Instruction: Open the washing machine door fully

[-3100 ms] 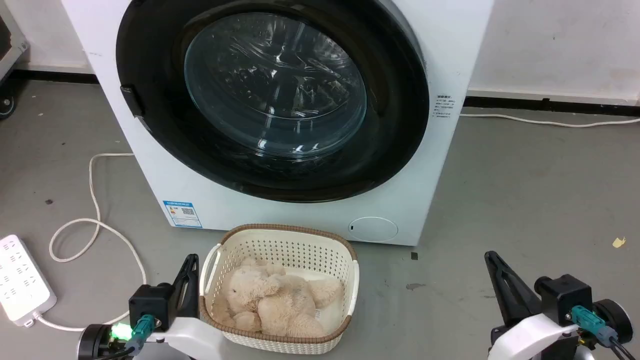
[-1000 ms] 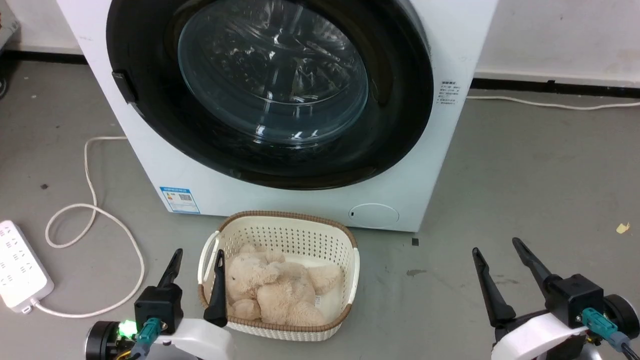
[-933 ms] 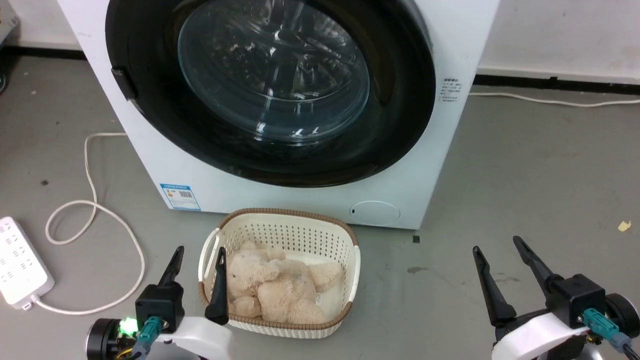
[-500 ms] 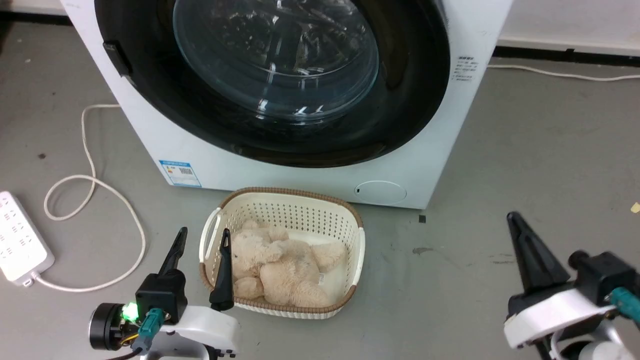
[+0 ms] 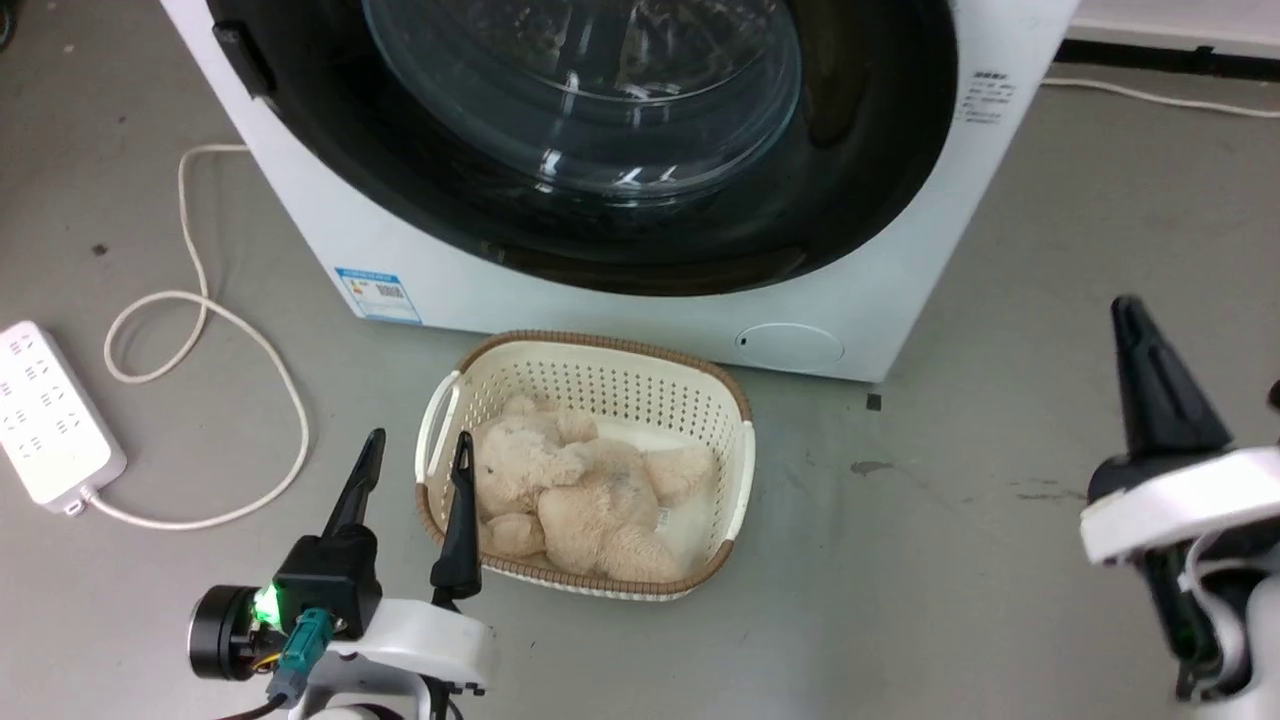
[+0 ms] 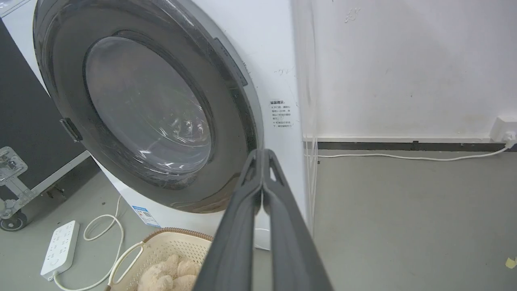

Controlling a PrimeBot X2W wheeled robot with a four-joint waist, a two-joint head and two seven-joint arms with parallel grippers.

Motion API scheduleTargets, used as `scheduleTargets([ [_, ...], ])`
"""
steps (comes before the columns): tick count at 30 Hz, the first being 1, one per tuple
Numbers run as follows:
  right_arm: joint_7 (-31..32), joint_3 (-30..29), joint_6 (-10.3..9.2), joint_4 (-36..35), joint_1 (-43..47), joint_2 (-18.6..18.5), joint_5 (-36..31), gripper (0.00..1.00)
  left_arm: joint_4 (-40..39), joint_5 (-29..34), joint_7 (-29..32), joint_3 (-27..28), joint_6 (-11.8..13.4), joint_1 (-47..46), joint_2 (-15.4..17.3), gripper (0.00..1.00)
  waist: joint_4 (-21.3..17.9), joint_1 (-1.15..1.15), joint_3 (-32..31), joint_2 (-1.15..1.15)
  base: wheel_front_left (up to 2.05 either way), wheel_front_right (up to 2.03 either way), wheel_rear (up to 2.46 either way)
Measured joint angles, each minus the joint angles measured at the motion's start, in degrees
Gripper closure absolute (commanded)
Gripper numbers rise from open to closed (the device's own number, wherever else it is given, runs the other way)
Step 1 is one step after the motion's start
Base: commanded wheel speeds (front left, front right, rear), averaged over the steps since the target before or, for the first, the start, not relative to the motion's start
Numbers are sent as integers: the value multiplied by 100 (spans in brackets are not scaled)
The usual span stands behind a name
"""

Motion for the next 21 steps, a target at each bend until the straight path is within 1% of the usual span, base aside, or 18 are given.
scheduleTargets([
  [5, 249, -187, 0, 19, -445, -20, 369, 100, -53, -10, -65, -63, 45, -83, 0, 0, 80, 0, 140, 0, 0, 0, 0],
  [11, 555, -500, 0, 215, -1087, 77, 750, 100, -103, -49, -138, -114, 89, -114, 0, 0, 170, 0, 308, 0, 0, 0, 0],
  [12, 790, -691, 0, 405, -1483, 132, 914, 100, -154, -54, -171, -147, 99, -187, -1, 0, 222, 0, 420, 0, 0, 0, 0],
  [16, 1122, -961, -1, 712, -2043, 154, 1124, 100, -211, -102, -219, -204, 148, -274, -1, 0, 303, 0, 574, 0, 0, 0, 0],
  [21, 1505, -1060, -1, 988, -2709, 119, 1321, 100, -255, -111, -261, -258, 201, -345, 0, 0, 405, 0, 780, 0, 0, 0, 0],
])
